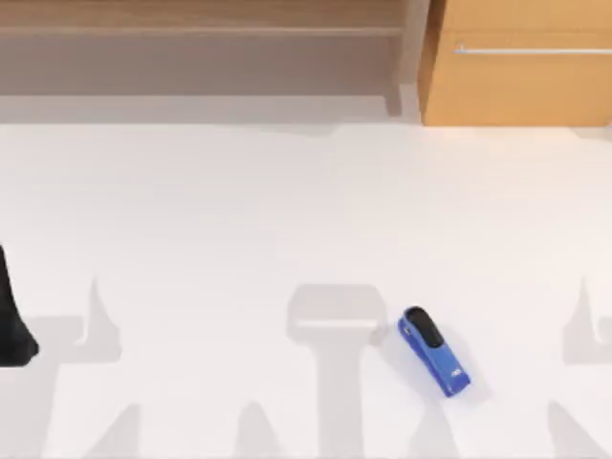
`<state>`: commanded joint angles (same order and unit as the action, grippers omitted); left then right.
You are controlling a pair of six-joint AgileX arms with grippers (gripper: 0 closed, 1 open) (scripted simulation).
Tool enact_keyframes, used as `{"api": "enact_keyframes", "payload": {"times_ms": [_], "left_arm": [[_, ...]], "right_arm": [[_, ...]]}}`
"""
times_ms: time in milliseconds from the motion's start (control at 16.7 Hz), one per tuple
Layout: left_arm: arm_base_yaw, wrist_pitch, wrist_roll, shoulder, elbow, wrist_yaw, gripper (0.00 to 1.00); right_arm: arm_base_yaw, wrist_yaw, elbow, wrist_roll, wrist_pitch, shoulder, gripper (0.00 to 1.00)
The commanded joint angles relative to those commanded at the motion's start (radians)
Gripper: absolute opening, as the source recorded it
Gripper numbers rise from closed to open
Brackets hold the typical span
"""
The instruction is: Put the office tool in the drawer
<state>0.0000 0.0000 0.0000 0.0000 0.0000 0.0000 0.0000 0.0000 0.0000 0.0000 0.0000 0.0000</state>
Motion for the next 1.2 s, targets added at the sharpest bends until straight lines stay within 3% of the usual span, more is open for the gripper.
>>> {"api": "enact_keyframes", "payload": {"times_ms": [240,420,1200], "left_arm": [[0.000,0.000,0.000,0.000,0.000,0.000,1.00],[0.000,0.000,0.000,0.000,0.000,0.000,1.00],[0.000,0.000,0.000,0.000,0.000,0.000,1.00]], "right_arm": [[-0.001,0.000,0.015,-0.029,0.019,0.028,1.00],[-0.002,0.001,0.077,-0.150,0.097,0.147,1.00],[0.030,0.057,0.579,-1.149,0.746,1.374,1.00]]}}
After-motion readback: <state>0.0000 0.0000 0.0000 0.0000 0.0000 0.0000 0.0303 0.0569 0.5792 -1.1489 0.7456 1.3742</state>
